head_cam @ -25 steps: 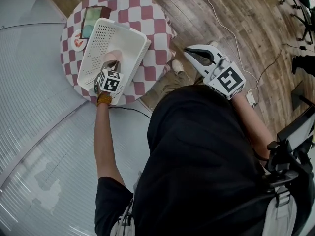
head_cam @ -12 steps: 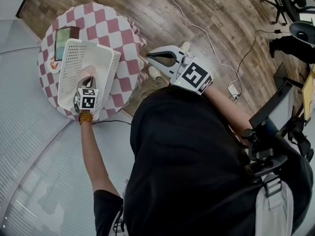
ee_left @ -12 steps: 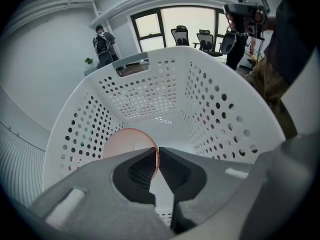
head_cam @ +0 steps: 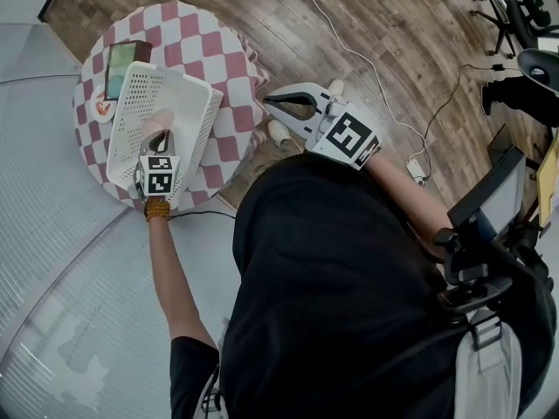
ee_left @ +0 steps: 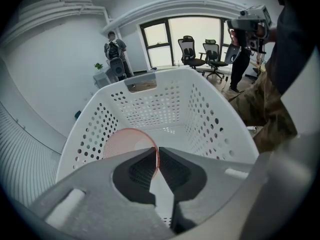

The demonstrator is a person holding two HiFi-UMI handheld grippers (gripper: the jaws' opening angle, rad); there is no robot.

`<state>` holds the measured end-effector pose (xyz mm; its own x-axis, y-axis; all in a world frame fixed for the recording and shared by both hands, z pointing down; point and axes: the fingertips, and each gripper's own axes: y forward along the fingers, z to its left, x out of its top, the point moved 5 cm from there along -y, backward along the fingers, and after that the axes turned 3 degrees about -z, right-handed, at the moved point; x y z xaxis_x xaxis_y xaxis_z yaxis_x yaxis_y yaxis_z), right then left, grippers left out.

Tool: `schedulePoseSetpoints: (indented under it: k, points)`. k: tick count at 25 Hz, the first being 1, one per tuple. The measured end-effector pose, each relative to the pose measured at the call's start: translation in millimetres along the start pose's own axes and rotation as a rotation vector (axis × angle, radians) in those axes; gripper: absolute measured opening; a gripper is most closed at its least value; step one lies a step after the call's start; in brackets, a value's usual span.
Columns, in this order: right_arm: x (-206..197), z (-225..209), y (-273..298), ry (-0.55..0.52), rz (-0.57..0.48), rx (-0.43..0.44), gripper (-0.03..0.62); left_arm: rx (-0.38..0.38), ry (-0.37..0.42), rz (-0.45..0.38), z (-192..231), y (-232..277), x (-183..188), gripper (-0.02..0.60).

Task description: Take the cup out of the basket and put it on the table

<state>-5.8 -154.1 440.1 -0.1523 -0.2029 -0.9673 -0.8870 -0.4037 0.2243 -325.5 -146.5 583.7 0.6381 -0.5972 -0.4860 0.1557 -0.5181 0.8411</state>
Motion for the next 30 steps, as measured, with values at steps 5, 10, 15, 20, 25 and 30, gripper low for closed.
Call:
schedulePoseSetpoints:
  k: [5, 10, 15, 20, 25, 30]
  points:
    - [0.0, 3.4, 2.6, -0.005, 0.002, 0.016, 0.012, 0.015, -0.024, -0.039, -1.6, -7.2, 3.7, 0.023]
    - [-1.2, 6.5, 3.4, -0.015, -0.01, 0.026, 0.012, 0.016, -0.026, -0.07, -4.9, -7.8, 8.7, 0.023]
    - [1.7, 6.5, 7.5, -0.021, 0.0, 0.035, 0.012, 0.036, -0.039, -0.092, -1.6, -17.0, 13.6, 0.023]
    - [3.2, 8.3, 9.7, -0.013, 0.005, 0.045, 0.012, 0.048, -0.054, -0.122, -2.7, -26.9, 19.8, 0.023]
    - [0.6, 13.7, 11.7, -0.023, 0.003, 0.049, 0.012, 0.067, -0.066, -0.156, -1.0, -33.7, 23.9, 0.023]
    - [2.5, 17.0, 10.9, -0.03, 0.013, 0.04, 0.012, 0.083, -0.058, -0.179, -3.6, -39.6, 27.6, 0.023]
